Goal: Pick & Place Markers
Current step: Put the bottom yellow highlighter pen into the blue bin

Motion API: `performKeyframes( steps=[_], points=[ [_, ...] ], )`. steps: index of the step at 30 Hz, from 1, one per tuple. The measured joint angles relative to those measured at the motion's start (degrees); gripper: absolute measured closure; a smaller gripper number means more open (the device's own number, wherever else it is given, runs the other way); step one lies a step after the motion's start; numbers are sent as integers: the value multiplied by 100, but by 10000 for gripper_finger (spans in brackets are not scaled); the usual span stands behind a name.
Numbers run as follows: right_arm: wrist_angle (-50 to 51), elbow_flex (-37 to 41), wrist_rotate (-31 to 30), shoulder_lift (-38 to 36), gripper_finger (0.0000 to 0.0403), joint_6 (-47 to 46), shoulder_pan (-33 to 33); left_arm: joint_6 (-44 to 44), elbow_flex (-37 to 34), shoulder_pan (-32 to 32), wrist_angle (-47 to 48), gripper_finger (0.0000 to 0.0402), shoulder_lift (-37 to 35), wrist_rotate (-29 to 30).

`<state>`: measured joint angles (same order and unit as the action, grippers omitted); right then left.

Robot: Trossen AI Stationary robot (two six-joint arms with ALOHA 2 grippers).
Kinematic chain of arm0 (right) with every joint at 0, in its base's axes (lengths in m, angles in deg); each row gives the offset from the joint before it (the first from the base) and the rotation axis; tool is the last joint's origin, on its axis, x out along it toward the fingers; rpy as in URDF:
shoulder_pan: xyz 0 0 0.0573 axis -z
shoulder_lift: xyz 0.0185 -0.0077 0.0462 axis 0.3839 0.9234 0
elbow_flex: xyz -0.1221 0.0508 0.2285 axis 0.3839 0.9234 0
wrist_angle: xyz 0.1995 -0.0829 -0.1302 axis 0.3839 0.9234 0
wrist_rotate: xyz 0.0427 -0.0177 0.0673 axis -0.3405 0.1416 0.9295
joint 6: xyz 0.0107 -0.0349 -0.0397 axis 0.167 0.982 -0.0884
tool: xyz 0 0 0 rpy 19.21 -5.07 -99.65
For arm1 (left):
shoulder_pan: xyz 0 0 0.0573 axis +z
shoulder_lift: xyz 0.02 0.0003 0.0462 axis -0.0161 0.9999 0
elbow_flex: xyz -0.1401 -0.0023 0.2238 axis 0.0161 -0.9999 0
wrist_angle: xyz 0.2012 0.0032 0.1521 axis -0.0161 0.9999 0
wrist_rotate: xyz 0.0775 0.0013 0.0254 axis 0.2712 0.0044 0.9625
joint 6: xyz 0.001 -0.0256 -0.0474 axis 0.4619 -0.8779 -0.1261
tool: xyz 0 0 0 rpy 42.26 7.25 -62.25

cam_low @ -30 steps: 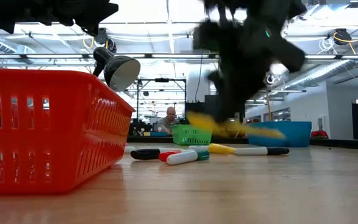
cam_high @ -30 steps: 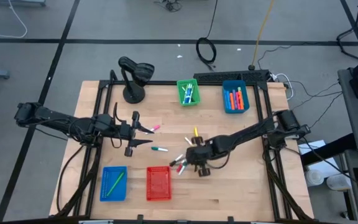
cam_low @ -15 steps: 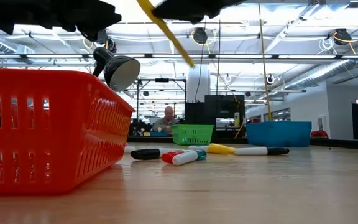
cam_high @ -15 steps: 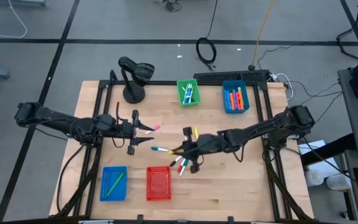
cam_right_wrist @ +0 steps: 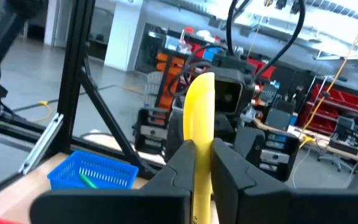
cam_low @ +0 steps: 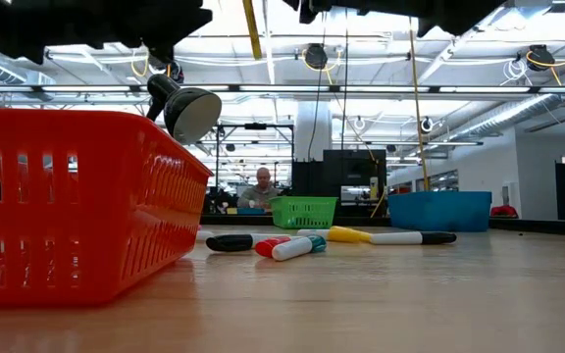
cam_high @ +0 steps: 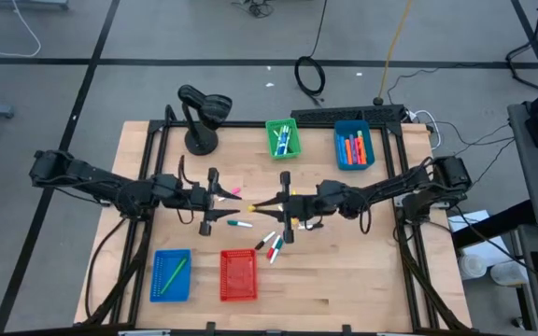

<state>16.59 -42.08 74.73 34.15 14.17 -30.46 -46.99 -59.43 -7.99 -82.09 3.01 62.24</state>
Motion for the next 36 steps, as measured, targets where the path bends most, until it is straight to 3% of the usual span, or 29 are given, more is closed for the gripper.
performKeyframes(
  steps=[11,21,26,29,33,36],
  points=[
    [-140,5,20,0,383,-34,-7,479,358,-9,-1611,243,1476,-138],
    [-139,3,67,-16,383,-35,-50,367,1428,-20,-1486,243,2292,-138],
    [-122,-4,12,-16,383,-20,-87,358,1517,-20,-1281,246,2324,49],
    [-107,-4,9,-11,383,-25,-87,414,1517,-29,-1262,275,2305,12],
    [-66,-8,10,-11,382,-38,-83,512,1517,-86,-1302,367,2300,-167],
    [49,-17,-11,-11,374,-270,-85,527,1517,-172,-1271,380,2251,19]
  ],
)
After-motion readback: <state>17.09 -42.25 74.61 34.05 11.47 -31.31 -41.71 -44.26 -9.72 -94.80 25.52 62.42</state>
